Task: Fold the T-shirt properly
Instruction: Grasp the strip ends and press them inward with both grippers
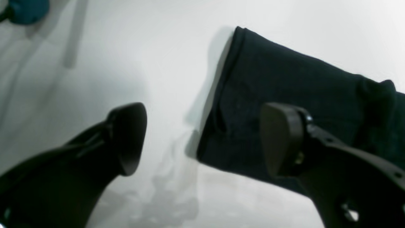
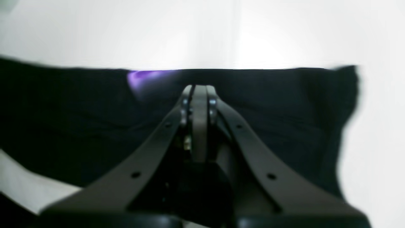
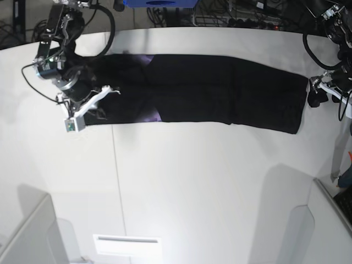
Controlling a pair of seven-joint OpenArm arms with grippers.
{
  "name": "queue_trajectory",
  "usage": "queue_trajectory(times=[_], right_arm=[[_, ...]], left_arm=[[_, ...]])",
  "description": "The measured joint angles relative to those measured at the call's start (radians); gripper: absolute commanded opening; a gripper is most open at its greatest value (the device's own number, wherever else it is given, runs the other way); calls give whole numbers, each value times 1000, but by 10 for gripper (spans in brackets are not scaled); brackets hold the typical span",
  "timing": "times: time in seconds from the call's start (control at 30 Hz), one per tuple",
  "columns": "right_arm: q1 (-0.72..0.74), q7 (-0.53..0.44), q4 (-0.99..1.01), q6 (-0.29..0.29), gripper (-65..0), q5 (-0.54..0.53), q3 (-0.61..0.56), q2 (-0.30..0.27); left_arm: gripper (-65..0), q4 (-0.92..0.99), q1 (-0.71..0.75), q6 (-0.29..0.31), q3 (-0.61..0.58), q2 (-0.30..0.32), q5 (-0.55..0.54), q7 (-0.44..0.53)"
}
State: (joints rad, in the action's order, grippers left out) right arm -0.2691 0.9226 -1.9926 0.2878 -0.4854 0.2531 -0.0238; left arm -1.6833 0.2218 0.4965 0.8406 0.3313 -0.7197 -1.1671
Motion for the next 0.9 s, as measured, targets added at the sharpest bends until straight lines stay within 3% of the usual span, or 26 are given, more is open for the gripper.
queue_trajectory(times=[0.23, 0.5, 0.6, 0.73, 0.77, 0.9], right_arm=[[-6, 9, 0, 0, -650, 1, -78, 16], [-22, 6, 0, -1, -650, 4, -87, 16], [-23, 6, 0, -2, -650, 0, -87, 19], [-23, 6, 0, -2, -650, 0, -86, 19], [-23, 6, 0, -2, -650, 0, -86, 19], [-30, 5, 0, -2, -650, 0, -86, 19]], left_arm=[[-112, 190, -44, -1, -166, 1, 12, 109], [-114, 333, -49, 2, -212, 10, -21, 250], [-229, 360, -50, 5, -211, 13, -26, 269], [-599, 399, -52, 4, -209, 19, -23, 277], [-650, 411, -51, 4, -209, 19, -30, 281], [-650, 449, -52, 17, -206, 19, -50, 327]])
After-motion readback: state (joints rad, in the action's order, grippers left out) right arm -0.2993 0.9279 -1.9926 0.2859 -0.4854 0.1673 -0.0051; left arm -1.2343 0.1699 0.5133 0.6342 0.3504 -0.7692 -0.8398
